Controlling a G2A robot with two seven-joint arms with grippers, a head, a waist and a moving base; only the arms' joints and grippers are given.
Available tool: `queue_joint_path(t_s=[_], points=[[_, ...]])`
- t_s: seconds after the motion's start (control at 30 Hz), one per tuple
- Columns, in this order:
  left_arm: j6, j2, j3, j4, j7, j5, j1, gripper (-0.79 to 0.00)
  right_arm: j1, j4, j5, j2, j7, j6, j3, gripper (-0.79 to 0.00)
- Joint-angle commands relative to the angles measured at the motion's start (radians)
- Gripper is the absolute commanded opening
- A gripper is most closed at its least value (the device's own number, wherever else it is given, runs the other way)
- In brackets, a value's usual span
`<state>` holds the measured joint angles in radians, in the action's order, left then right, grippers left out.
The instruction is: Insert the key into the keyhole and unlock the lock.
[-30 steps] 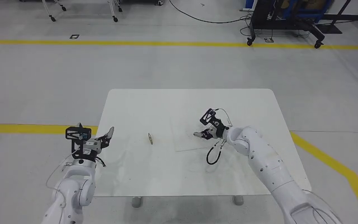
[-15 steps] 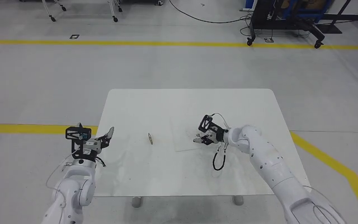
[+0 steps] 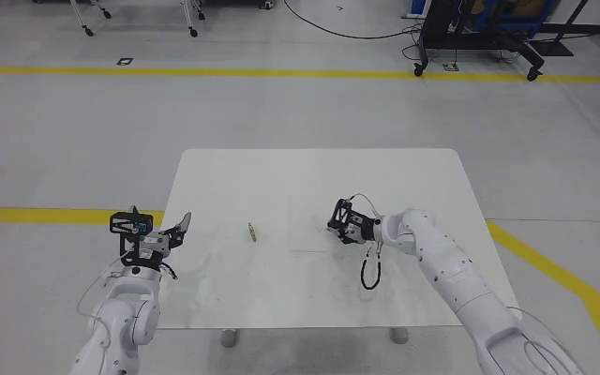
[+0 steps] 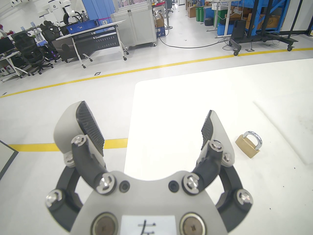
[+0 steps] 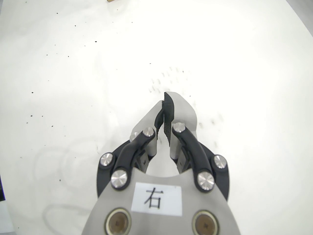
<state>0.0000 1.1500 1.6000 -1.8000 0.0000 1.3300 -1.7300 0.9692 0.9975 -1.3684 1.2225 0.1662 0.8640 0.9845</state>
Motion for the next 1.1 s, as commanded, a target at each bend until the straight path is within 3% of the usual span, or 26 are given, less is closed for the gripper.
queue_joint_path(t_s=[0.0,0.43,0.8,0.93,1.07], points=[[0.000,0.000,0.000,0.000,0.000,0.000,0.000,0.000,0.004,0.012,-0.017,-0.006,-0.024,0.003,0.009,-0.785],[0.000,0.000,0.000,0.000,0.000,0.000,0.000,0.000,0.115,0.124,-0.128,-0.060,-0.277,-0.034,0.110,-0.785],[-0.016,-0.001,0.005,-0.030,-0.005,0.023,0.006,0.000,0.118,0.129,-0.145,-0.063,-0.285,-0.045,0.116,-0.785],[-0.114,0.000,-0.054,-0.112,-0.044,0.017,0.055,0.000,0.125,0.125,-0.145,-0.059,-0.249,-0.095,0.106,-0.785],[-0.219,0.006,-0.180,-0.113,-0.153,0.033,0.183,0.000,0.117,0.129,-0.164,-0.055,-0.305,-0.058,0.072,-0.785]])
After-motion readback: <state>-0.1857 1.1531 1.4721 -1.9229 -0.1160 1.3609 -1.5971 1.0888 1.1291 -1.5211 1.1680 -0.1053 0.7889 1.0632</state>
